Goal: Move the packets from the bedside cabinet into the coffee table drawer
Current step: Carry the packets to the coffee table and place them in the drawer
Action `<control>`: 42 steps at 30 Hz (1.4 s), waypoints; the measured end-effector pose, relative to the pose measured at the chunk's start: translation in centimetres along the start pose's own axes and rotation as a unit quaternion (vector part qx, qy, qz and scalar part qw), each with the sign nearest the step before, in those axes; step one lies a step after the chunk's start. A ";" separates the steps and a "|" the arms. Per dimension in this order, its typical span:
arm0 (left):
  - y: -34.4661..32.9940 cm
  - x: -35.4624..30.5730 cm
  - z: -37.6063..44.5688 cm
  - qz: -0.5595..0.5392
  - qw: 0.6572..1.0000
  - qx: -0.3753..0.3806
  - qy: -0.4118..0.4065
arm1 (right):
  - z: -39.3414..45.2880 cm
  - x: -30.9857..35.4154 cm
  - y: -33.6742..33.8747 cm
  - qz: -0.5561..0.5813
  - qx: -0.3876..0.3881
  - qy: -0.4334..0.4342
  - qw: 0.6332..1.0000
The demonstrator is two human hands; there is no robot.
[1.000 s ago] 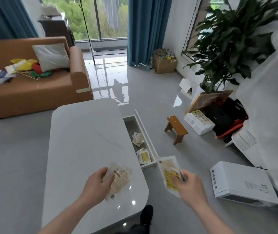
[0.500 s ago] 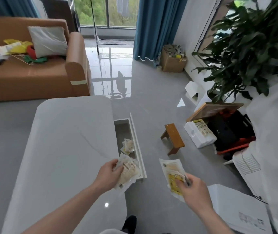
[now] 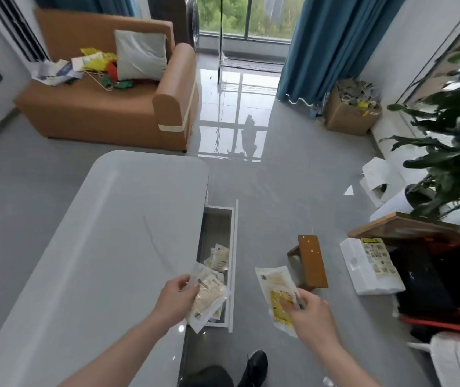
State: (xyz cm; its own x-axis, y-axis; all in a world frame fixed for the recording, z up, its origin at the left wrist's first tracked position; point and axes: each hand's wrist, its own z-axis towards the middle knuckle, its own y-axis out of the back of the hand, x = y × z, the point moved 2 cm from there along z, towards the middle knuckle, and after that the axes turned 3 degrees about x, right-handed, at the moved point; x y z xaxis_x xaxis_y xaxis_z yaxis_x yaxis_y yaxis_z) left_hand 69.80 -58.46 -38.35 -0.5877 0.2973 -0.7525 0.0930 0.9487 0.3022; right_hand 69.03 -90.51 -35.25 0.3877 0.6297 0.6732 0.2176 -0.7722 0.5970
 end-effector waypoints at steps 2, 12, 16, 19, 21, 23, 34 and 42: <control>-1.2 -1.3 1.4 -0.017 1.000 -0.019 0.010 | 3.3 0.2 0.8 -0.012 0.024 0.004 1.000; -2.7 -4.2 9.4 -0.060 0.995 -0.027 0.071 | 16.5 3.4 0.5 -0.043 0.091 -0.001 0.995; -1.8 -4.4 16.5 -0.040 0.994 -0.020 0.096 | 21.9 4.3 -0.8 -0.043 0.090 -0.021 0.995; -2.1 -3.9 22.8 -0.004 0.995 -0.012 0.102 | 26.5 4.0 -2.6 -0.045 0.098 -0.031 0.994; -2.9 -3.1 27.3 0.012 0.994 -0.002 0.111 | 29.8 3.2 -4.0 -0.047 0.098 -0.033 0.994; -4.2 -1.7 31.9 0.033 0.992 0.016 0.124 | 33.1 1.9 -5.6 -0.045 0.101 -0.041 0.993; -10.5 6.7 55.2 0.141 0.981 0.023 0.130 | 50.7 -7.7 -14.5 -0.064 0.102 -0.028 0.992; -13.1 9.0 64.0 0.260 0.956 0.087 0.104 | 55.9 -12.7 -17.4 -0.077 0.119 -0.018 0.990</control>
State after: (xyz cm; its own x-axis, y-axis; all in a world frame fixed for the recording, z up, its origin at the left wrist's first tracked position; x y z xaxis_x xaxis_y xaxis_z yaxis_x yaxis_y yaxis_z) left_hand 114.75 -61.31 -86.54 -0.5708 0.7229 -0.3893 0.5382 0.6875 0.4876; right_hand 110.42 -89.80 -78.57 0.3646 0.7417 0.5630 0.4797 -0.6678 0.5691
